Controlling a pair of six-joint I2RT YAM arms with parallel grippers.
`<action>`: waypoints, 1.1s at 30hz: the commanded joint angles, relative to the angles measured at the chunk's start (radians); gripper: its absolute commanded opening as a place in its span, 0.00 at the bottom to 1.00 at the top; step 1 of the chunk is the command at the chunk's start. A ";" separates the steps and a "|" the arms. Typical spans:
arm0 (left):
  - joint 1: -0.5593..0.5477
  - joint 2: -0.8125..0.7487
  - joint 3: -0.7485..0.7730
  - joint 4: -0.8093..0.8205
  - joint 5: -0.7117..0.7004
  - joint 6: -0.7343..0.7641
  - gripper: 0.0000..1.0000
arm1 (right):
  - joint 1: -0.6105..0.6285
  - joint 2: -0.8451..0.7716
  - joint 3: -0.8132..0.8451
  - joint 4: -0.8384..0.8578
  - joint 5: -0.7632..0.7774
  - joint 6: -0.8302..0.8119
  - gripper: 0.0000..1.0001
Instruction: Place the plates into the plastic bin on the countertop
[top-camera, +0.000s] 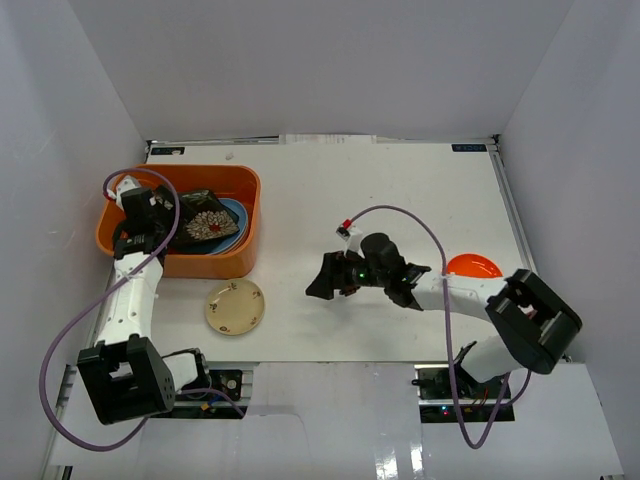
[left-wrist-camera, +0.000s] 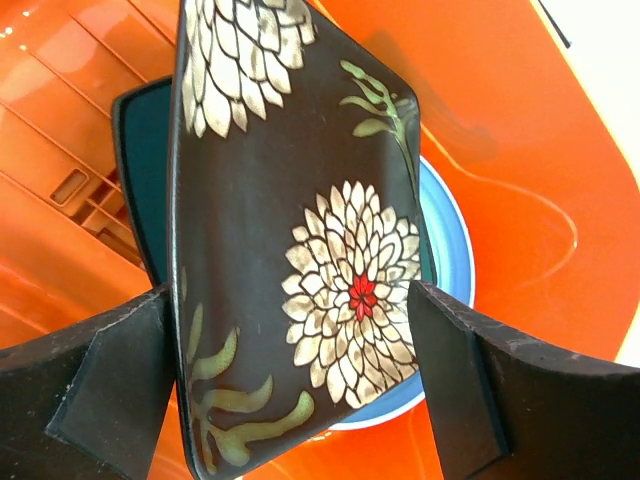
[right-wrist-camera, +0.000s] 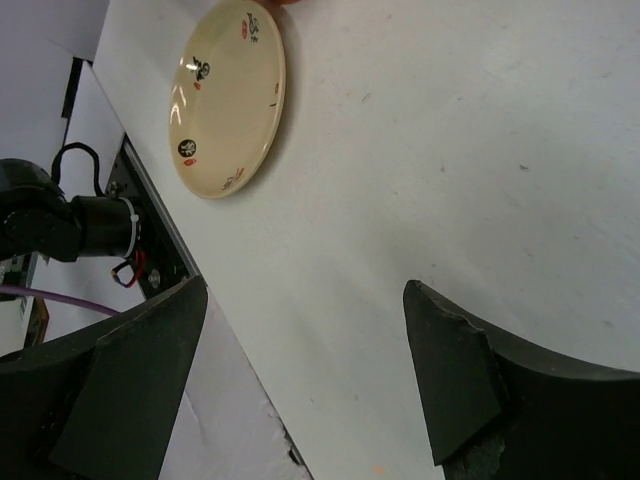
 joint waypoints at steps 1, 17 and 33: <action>0.002 -0.007 -0.005 -0.010 -0.051 0.022 0.98 | 0.087 0.102 0.083 0.106 0.103 0.034 0.85; -0.028 -0.024 0.044 -0.039 -0.169 -0.011 0.98 | 0.234 0.546 0.317 0.254 0.167 0.234 0.68; -0.166 -0.264 0.110 0.044 0.605 0.105 0.98 | 0.251 0.726 0.381 0.376 0.134 0.376 0.11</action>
